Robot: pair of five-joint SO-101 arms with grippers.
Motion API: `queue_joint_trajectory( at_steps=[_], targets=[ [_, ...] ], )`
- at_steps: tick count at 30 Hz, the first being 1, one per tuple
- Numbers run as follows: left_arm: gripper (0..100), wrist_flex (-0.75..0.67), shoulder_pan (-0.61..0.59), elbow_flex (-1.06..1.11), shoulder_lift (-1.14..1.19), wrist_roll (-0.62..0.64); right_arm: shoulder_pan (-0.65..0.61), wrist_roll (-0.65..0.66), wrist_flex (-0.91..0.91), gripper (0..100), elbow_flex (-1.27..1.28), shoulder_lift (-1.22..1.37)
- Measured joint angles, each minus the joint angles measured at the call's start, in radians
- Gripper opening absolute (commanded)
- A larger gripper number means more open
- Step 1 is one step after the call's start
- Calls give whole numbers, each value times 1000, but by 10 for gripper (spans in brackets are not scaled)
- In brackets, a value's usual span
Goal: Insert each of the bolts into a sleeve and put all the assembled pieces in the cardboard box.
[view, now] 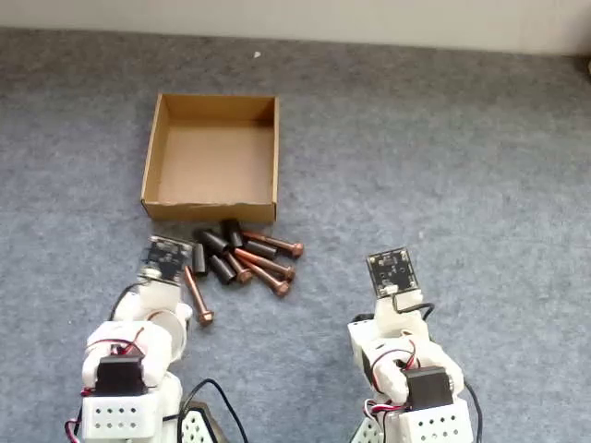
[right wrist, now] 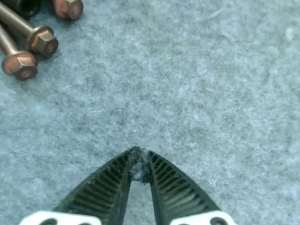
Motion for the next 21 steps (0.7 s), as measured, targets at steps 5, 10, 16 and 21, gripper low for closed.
queue_joint_trajectory(
  at_steps=[5, 10, 16, 21],
  targets=[
    [70, 0, -141, -69, -5, 0, 3, 0, 0, 5, 0, 0],
    [72, -2, -270, -86, -5, 0, 146, 0, -6, 6, -2, 0],
    [73, -26, -342, -75, -8, 0, 175, 201, -132, 30, -41, 0],
    [74, -69, -342, -57, -5, 0, 132, 206, -158, 73, -114, 0]
  ],
)
